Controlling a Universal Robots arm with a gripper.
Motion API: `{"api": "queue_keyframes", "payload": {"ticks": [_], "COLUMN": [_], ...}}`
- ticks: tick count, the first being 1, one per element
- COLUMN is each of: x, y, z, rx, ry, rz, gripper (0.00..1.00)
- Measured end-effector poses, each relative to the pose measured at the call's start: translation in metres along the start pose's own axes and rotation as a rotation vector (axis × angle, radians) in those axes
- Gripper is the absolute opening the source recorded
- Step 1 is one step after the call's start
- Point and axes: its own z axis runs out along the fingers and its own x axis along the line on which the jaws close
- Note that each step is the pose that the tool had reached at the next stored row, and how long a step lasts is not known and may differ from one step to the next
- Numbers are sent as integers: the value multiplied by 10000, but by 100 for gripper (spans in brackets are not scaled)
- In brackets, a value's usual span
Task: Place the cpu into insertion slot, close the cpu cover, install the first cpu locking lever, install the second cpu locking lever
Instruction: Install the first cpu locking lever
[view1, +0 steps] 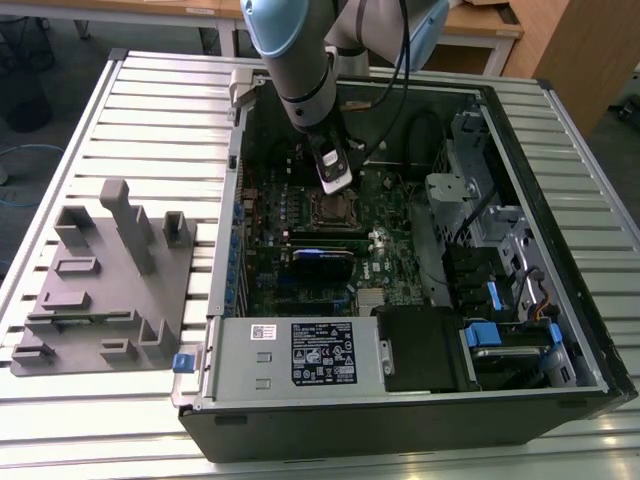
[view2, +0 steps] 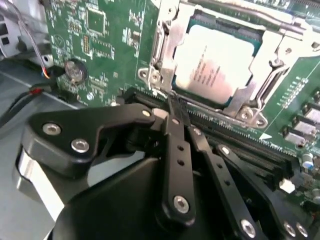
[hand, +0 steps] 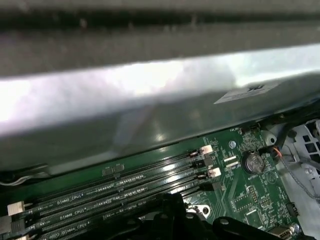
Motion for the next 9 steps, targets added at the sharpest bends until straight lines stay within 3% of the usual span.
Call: {"api": "queue_keyframes", "payload": {"ticks": [9], "x": [-70], "y": [70], "z": [-208], "rx": [0], "ry": [1], "rz": [-1], "gripper": [10]}}
